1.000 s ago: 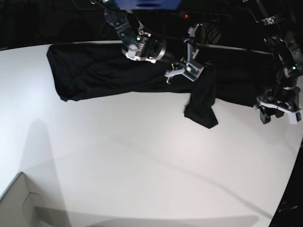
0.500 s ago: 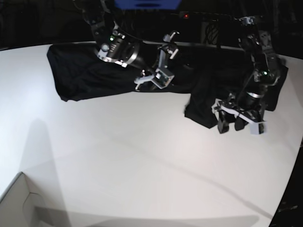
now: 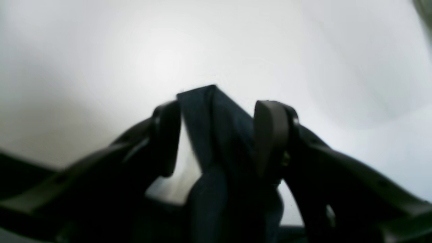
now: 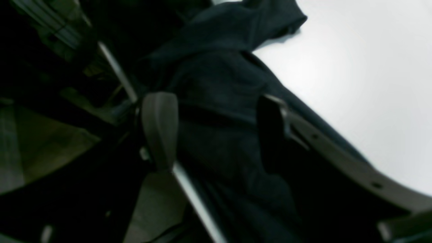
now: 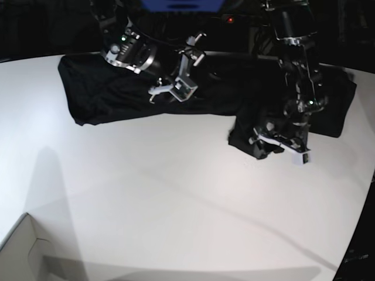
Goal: Layout the t-shirt on the table in an organized manner, then fold the t-shirt properly
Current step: 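Lower the left gripper and grasp the bunched shirt end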
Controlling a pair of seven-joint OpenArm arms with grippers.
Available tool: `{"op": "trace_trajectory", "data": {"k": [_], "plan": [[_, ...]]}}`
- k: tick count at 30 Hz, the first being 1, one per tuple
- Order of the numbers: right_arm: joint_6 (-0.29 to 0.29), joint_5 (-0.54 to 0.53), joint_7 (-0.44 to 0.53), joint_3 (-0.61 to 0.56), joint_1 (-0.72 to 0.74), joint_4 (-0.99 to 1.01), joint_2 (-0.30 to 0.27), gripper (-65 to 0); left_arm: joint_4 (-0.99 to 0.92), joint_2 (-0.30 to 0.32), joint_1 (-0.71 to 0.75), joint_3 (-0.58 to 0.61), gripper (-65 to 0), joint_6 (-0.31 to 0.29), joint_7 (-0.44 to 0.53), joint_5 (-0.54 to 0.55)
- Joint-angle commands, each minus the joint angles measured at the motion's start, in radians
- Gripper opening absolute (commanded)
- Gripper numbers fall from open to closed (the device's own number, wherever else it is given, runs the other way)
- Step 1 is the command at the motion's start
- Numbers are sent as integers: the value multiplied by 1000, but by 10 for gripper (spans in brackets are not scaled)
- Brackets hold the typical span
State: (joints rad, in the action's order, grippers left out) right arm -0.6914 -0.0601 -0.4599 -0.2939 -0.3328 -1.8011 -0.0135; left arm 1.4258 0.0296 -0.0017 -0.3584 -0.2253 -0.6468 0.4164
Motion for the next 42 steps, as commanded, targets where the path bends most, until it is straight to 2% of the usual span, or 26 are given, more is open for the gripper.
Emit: {"op": "trace_trajectory", "data": {"k": [1, 11, 16, 28, 34, 42], "plan": [[-7, -20, 23, -3, 2, -19, 7, -280, -6, 3, -22, -1, -312, -6, 17, 9], [-7, -20, 23, -3, -15, -19, -7, -280, -86, 11, -42, 88, -316, -6, 17, 9], [-7, -20, 23, -3, -15, -19, -7, -280, -86, 6, -42, 89, -317, -6, 17, 9], [-7, -19, 23, -3, -7, -19, -9, -280, 69, 34, 12, 86, -314, -6, 6, 12], [-7, -19, 23, -3, -7, -19, -9, -280, 8, 31, -19, 92, -314, -6, 6, 11], [-7, -19, 23, -3, -7, -19, -30, -280, -43, 33, -39, 163, -317, -6, 14, 9]]}}
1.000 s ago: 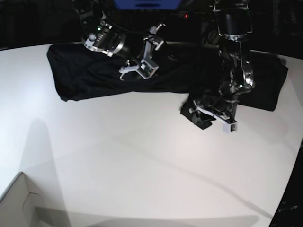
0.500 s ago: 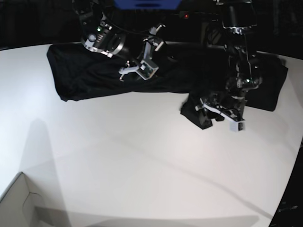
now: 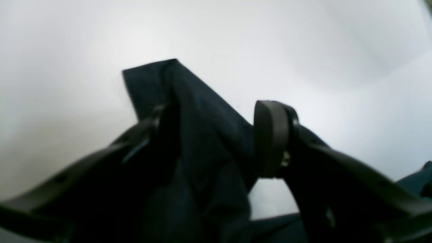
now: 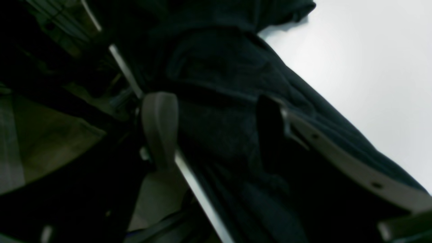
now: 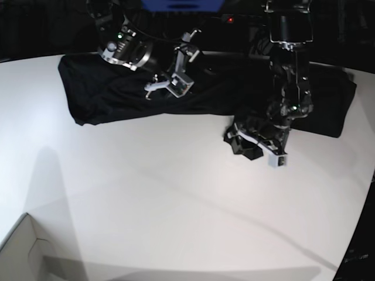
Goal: Layout the t-shirt on the table in an organized manner, then fold the t-shirt properly
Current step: 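Lower the left gripper and grasp the bunched shirt end, then lift the shirt end with the left gripper and lay it along the strip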
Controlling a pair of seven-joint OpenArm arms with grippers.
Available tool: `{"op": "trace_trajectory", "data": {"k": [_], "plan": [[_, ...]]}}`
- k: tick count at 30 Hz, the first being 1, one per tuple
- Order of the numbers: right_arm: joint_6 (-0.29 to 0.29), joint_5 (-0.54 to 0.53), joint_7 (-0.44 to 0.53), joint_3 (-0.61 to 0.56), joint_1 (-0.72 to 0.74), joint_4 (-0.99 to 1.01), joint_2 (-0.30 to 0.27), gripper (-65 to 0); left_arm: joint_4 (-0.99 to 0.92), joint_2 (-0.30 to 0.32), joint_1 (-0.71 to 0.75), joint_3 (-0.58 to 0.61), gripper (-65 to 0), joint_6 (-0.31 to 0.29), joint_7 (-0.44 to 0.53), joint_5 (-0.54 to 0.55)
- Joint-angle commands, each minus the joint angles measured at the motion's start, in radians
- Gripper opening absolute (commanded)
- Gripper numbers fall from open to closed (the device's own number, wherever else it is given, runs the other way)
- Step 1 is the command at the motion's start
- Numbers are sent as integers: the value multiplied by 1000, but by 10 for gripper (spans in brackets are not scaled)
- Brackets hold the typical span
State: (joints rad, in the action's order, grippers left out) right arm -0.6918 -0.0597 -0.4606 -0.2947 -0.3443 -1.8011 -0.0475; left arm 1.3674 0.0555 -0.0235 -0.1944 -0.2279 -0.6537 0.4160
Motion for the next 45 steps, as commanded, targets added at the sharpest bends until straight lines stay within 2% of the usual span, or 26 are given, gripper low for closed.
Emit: {"op": "trace_trajectory", "data": {"k": [1, 5, 12, 13, 19, 26, 32, 38, 45], "plan": [[-6, -19, 24, -2, 4, -19, 4, -280, 16, 7, -19, -1, -317, -3, 21, 10], [-6, -19, 24, -2, 4, -19, 4, -280, 16, 8, -19, -1, -330, -3, 21, 10], [-6, -19, 24, -1, 18, -18, 4, -280, 14, 16, -19, -9, -626, -3, 22, 10], [-6, -19, 24, -1, 18, -19, 4, -280, 14, 16, -19, -9, -650, -3, 19, 10], [-6, -18, 24, 25, 18, -19, 5, -280, 43, 17, -16, -23, -649, -3, 16, 19], [-6, -25, 26, 125, 35, -19, 8, -280, 278, 7, 23, -167, -649, -3, 12, 21], [-6, -25, 29, 179, 38, -18, 11, -280, 490, 8, 138, -267, -649, -8, 12, 21], [-6, -25, 26, 185, 54, -12, 11, -280, 602, 7, 268, -393, -649, -12, 18, 24], [-6, -25, 26, 180, 58, -12, 11, -280, 585, 16, 331, -627, -649, -12, 13, 195]]}}
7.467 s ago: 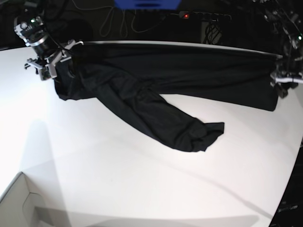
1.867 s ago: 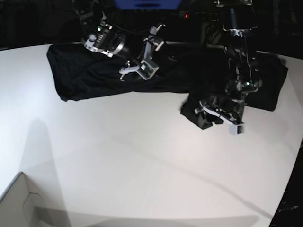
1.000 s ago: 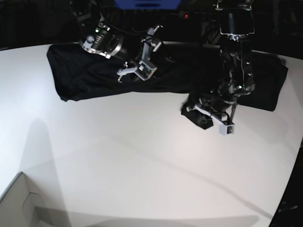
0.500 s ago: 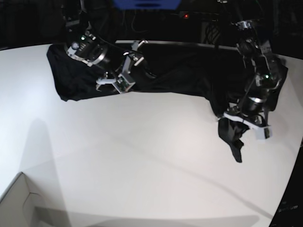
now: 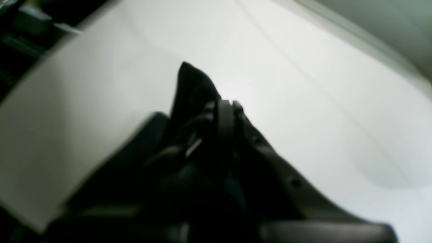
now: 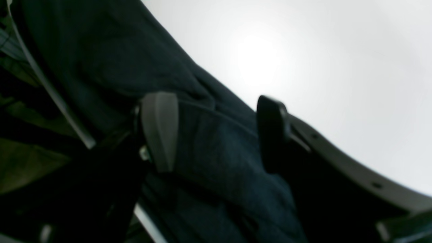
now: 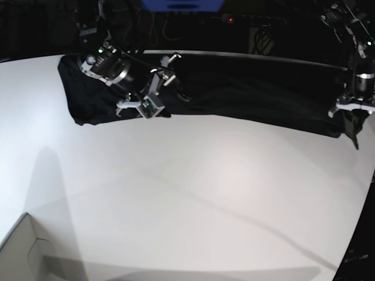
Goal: Layout the t-shirt on the table in an organized manner, then fold the t-shirt properly
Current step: 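Lift the shirt end with the left gripper and lay it along the strip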
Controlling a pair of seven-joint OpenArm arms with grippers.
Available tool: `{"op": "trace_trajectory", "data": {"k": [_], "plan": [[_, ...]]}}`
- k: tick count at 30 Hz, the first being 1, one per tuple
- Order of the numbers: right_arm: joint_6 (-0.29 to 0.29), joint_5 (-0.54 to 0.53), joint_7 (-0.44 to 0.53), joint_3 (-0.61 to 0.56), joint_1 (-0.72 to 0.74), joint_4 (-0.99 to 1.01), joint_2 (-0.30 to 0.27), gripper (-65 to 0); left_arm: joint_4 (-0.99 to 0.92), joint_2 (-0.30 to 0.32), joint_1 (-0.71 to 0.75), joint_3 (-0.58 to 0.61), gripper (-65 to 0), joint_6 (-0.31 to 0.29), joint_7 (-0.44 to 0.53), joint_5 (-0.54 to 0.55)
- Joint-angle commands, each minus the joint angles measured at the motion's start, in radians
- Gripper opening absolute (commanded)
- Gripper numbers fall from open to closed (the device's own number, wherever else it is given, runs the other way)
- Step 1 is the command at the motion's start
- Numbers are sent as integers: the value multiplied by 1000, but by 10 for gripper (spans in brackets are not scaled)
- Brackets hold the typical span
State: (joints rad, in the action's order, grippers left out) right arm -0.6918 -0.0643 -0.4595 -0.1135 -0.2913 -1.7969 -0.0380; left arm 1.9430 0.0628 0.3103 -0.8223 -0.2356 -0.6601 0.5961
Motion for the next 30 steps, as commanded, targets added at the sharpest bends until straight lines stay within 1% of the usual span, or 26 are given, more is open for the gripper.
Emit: {"op": "trace_trajectory", "data": {"k": [1, 4, 7, 18, 20, 22, 24, 27, 29, 30], "plan": [[-6, -21, 24, -1, 5, -16, 2, -280, -4, 9, -1, -18, -649, -5, 20, 25], [-6, -21, 24, -4, 5, -16, 2, -280, -80, 9, -3, -56, -649, -5, 20, 45], [-6, -21, 24, -4, 5, -16, 2, -280, -147, 9, -6, -58, -649, -6, 24, 45], [-6, -18, 24, 2, -3, -16, -4, -280, -242, 2, -6, -58, -649, -6, 20, 43], [-6, -18, 24, 2, -3, -16, -4, -280, -262, 6, 0, -56, -639, -6, 20, 43], [-6, -18, 24, 2, -3, -16, -4, -280, -268, 1, 3, -56, -586, -6, 18, 43], [-6, -18, 24, 2, -3, -16, -4, -280, -267, 1, 14, -58, -505, -6, 18, 37], [-6, -16, 24, 2, -3, -16, -6, -280, -250, -1, 43, -58, -357, -6, 18, 45], [-6, -16, 24, 2, -3, -16, -6, -280, -228, -1, 62, -59, -295, -6, 18, 45], [-6, -16, 24, 2, -3, -16, -6, -280, -216, -1, 71, -59, -276, -6, 18, 45]]}}
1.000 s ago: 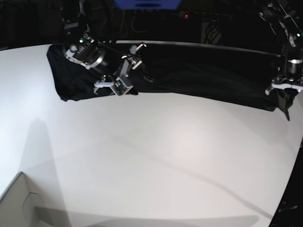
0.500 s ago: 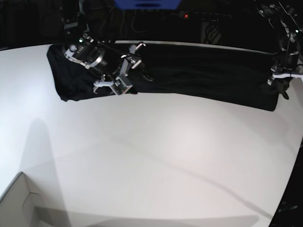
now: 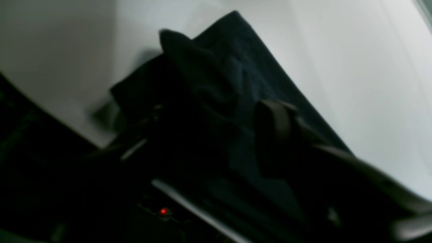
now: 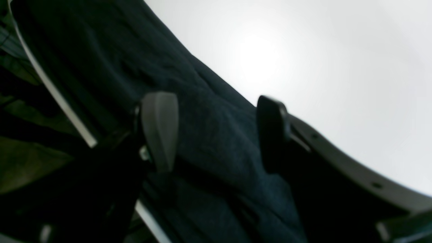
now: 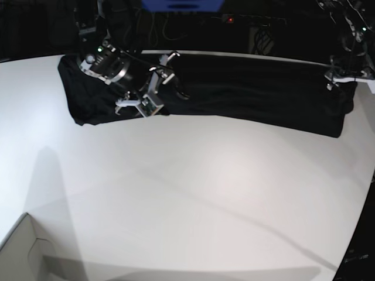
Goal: Layout the t-shirt on the table in an organized manner, then fold the t-shirt properly
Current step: 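Lift the shirt end with the left gripper and lay it along the strip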
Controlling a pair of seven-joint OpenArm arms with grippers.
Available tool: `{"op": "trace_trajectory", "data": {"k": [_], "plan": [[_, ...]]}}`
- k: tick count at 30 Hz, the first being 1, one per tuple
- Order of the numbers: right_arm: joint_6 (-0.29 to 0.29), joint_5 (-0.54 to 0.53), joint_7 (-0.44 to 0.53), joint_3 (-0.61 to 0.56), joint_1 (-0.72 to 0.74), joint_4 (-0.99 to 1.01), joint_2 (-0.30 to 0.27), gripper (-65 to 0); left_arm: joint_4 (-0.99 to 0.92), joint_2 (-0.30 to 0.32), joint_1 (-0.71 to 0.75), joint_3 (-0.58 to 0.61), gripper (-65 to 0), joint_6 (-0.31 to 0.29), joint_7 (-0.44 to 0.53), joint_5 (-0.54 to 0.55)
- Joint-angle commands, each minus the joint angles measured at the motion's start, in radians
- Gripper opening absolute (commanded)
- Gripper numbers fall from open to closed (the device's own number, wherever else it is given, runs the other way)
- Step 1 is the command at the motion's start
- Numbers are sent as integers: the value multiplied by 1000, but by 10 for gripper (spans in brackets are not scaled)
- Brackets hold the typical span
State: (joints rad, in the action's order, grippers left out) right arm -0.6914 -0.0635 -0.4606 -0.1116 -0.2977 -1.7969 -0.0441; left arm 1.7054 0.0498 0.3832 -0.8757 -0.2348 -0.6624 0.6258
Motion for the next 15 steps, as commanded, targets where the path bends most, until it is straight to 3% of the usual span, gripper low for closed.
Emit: {"op": "trace_trajectory", "data": {"k": [1, 8, 15], "plan": [[-7, -17, 26, 0, 4, -16, 0, -280, 31, 12, 3, -7, -264, -7, 22, 15], [-7, -19, 24, 2, -8, -16, 0, -280, -17, 20, -72, -113, -257, -7, 20, 12], [-7, -17, 24, 2, -11, -17, 0, -280, -72, 60, -115, -110, -256, -7, 20, 12]]}}
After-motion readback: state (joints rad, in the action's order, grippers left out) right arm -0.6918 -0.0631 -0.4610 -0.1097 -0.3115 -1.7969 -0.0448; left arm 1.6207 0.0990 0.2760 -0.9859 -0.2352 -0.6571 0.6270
